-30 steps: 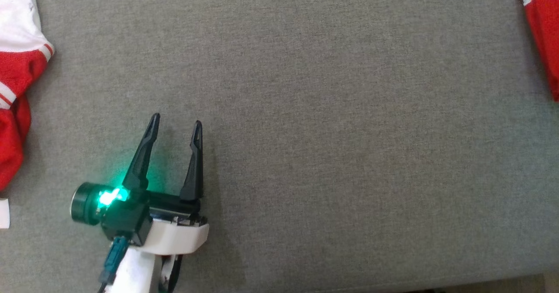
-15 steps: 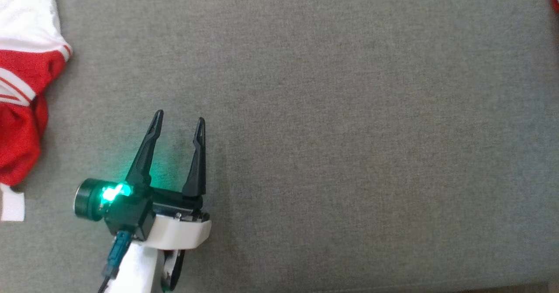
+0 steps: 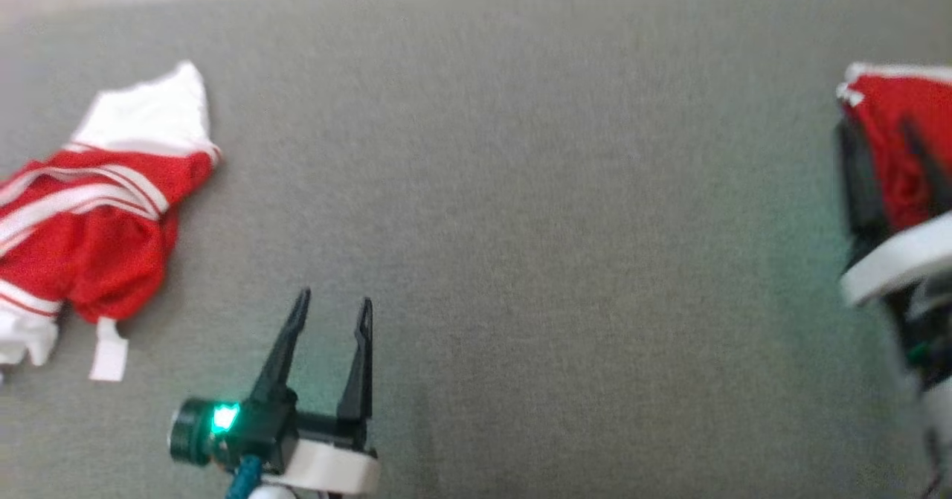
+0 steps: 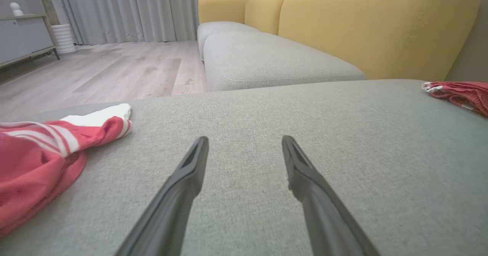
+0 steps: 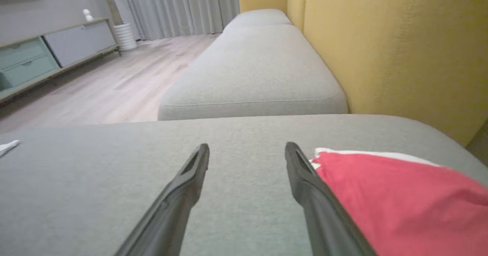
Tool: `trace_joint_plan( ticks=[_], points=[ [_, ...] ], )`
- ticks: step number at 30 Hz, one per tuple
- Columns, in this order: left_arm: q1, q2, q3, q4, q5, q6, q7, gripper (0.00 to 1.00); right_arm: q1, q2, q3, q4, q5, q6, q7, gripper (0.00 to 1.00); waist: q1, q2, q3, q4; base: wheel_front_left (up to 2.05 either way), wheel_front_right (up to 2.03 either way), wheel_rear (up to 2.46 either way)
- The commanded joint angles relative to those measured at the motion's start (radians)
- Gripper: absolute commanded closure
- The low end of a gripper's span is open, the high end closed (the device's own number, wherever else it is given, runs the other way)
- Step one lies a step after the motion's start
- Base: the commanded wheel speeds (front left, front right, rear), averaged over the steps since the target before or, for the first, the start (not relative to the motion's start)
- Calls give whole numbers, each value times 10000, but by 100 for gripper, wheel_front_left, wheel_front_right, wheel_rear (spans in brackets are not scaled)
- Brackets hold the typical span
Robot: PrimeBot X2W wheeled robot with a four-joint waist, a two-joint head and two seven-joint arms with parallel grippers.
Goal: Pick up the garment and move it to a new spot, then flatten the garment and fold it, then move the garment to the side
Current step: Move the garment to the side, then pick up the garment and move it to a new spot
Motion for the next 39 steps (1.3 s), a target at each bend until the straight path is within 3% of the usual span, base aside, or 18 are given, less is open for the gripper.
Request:
trace_joint_plan(
  ticks=[1, 8, 11, 21, 28, 39],
  points=[
    [-36, -3, 249, -195, -102, 105, -51, 0, 243, 5, 204, -159, -133, -7, -382, 0, 3, 0, -1136, 319, 0, 0, 0],
    [481, -25, 68, 75, -654, 499, -51, 0, 2169, 1179, 860, 257, -931, -7, -2280, 0, 3, 0, -2324, 660, 0, 0, 0],
    [585, -27, 3, -11, -882, 707, -51, 0, 2954, 1671, 490, 42, -1361, -7, -2482, 0, 3, 0, -2586, 758, 0, 0, 0],
    [1702, -28, 406, -402, -940, 965, -51, 0, 5313, 3056, -1192, -2486, -2458, -7, -2507, 0, 3, 0, -3401, 598, 0, 0, 0],
    [2574, -28, 756, -569, -512, 846, -51, 0, 6165, 3158, -1103, -2742, -2579, -7, -2508, 0, 3, 0, -3705, 517, 0, 0, 0],
    [2478, -29, 956, -695, -312, 739, -51, 0, 6296, 3032, -710, -2630, -2519, -7, -2509, 0, 3, 0, -3695, 580, 0, 0, 0]
  ],
)
